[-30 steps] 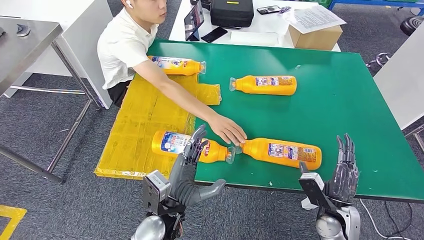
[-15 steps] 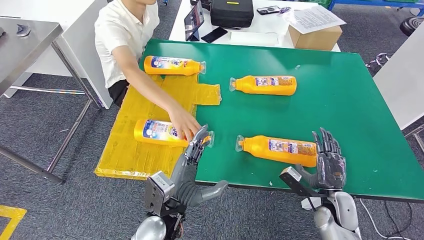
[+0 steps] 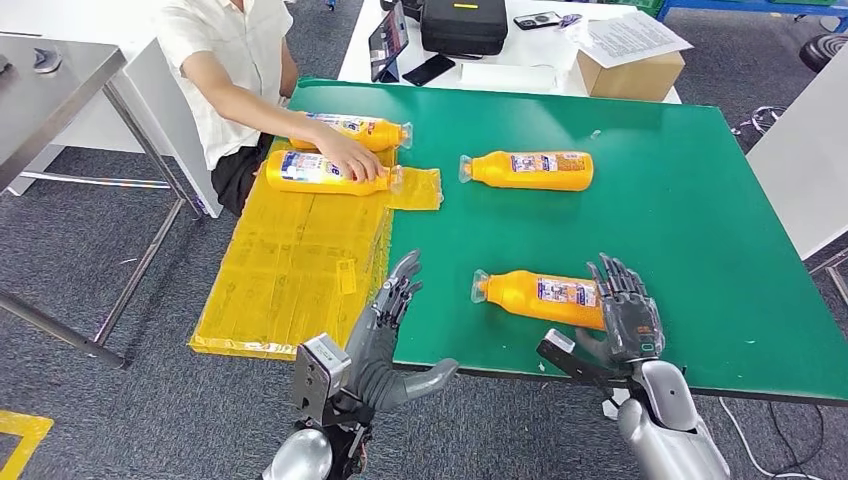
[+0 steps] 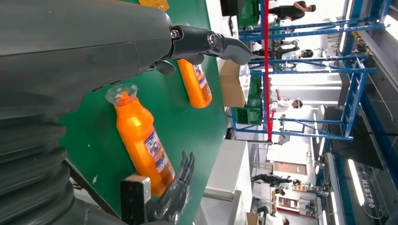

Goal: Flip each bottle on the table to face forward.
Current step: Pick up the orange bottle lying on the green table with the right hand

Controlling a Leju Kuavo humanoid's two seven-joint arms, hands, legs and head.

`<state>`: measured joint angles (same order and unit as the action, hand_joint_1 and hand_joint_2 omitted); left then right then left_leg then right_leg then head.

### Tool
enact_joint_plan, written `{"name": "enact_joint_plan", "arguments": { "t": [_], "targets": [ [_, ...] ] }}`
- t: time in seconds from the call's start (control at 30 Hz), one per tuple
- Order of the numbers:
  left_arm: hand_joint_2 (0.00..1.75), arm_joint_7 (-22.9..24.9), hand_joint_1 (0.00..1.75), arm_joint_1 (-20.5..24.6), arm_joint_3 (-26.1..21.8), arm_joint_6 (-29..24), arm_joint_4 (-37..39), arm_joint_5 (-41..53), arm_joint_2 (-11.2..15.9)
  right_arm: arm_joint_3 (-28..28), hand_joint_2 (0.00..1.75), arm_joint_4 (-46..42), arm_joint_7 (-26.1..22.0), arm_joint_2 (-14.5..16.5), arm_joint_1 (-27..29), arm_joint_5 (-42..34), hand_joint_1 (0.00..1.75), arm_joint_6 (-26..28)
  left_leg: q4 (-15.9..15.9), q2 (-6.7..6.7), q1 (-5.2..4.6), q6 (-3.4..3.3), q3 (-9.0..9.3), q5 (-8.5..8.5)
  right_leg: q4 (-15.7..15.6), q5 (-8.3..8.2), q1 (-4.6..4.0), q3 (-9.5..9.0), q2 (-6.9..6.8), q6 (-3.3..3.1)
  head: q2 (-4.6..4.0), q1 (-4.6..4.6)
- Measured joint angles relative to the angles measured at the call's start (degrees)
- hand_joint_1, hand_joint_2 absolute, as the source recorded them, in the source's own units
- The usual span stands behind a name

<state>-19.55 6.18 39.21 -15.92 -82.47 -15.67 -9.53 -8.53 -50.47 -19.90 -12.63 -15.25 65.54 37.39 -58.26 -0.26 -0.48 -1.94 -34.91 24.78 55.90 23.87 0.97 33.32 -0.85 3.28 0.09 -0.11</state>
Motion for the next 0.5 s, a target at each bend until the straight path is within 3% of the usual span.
{"name": "enact_joint_plan", "arguments": {
  "t": [0.23,0.5],
  "targets": [
    [1.75,0.95,0.0,0.05,-0.02,0.05,0.13,-0.73,-0.05,-3.74,1.75,2.73,1.69,-1.05,-2.01,-1.22,0.0,-3.69,0.0,0.0,0.01,0.0,-0.01,0.0,0.01,0.0,-0.01,0.01,0.0,0.0,0.0,-0.01],
    [1.75,2.56,0.0,-0.01,-0.07,-0.71,0.16,0.08,-0.03,-8.01,1.75,4.42,9.57,-2.8,-5.56,0.32,0.0,-9.69,0.0,0.01,0.0,-0.02,0.02,-0.01,0.0,-0.01,0.0,-0.02,0.01,0.02,0.0,0.01]
  ]
}}
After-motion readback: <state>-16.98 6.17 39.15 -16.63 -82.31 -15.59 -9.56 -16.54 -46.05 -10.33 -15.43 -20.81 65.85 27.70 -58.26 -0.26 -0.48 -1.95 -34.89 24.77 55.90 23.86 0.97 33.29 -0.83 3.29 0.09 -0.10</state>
